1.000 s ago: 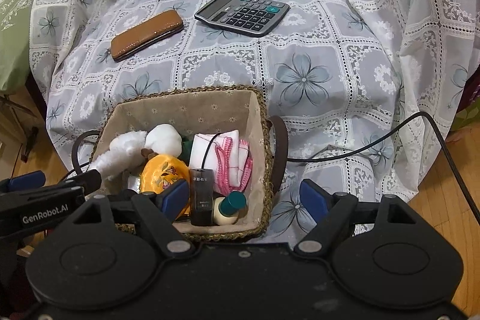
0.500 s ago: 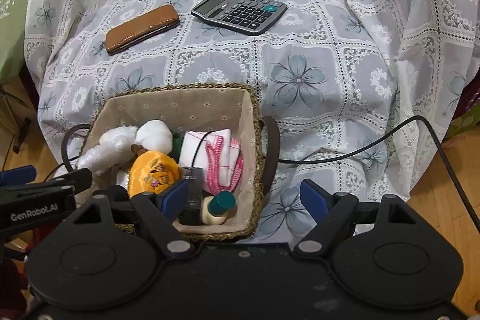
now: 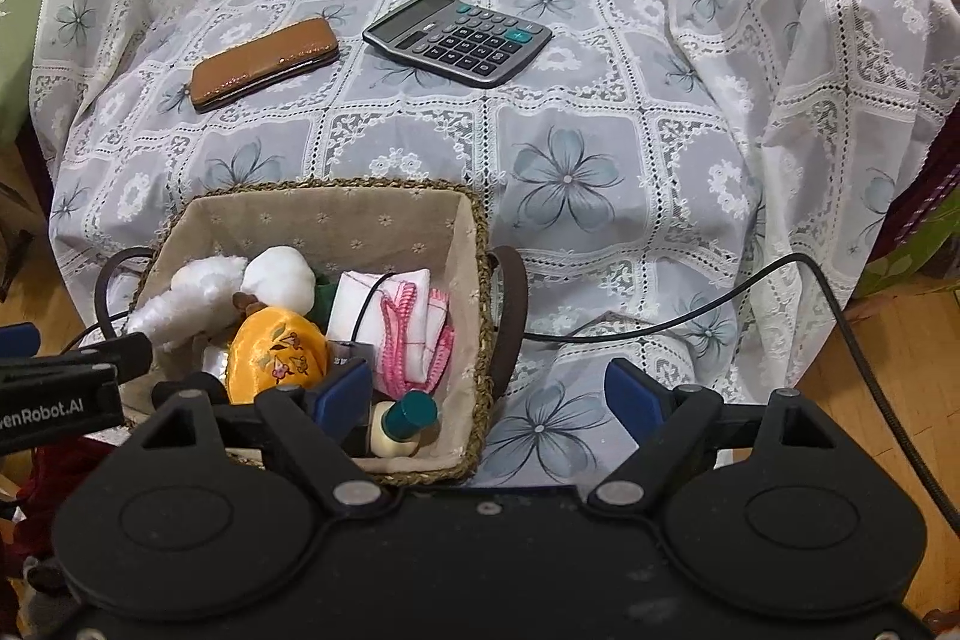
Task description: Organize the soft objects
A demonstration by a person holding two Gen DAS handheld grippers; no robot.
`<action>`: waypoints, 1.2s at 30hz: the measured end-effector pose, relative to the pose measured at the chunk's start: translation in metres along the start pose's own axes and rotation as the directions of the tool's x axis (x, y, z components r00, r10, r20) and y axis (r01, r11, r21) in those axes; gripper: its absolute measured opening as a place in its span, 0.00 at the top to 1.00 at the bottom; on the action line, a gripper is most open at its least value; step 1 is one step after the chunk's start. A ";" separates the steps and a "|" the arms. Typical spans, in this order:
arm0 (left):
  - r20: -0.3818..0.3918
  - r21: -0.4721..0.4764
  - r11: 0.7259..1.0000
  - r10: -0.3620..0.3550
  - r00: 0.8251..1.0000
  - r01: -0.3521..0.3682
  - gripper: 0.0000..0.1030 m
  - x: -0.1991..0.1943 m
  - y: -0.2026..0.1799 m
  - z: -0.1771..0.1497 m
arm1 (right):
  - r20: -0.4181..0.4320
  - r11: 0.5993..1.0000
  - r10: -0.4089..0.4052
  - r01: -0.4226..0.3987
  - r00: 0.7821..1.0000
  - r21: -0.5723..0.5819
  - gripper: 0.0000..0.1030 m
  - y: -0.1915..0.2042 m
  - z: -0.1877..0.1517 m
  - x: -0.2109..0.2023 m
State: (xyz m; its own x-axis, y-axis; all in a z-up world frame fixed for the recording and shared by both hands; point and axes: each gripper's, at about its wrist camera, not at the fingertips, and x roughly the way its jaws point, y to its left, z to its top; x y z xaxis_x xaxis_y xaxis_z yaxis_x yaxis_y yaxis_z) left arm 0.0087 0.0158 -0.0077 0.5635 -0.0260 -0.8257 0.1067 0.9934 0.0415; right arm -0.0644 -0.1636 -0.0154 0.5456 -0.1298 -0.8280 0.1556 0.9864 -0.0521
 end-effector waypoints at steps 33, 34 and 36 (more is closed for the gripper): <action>-0.041 -0.009 1.000 0.026 0.999 -0.026 0.09 0.004 0.001 -0.002 | 0.000 1.000 -0.027 0.027 1.000 0.006 0.16 0.001 -0.004 0.000; -0.042 -0.009 1.000 0.026 0.999 -0.026 0.09 0.004 0.001 -0.002 | 0.000 1.000 -0.027 0.027 1.000 0.006 0.16 0.001 -0.004 0.000; -0.045 -0.009 1.000 0.025 0.999 -0.025 0.09 0.005 0.001 -0.002 | 0.000 1.000 -0.027 0.027 1.000 0.006 0.16 0.001 -0.004 0.000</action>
State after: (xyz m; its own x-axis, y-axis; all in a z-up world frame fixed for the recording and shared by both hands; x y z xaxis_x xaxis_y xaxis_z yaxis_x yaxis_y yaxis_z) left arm 0.0098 0.0170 -0.0127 0.5286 0.0038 -0.8489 0.0851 0.9947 0.0574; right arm -0.0670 -0.1620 -0.0177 0.5414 -0.1568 -0.8260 0.1752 0.9819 -0.0715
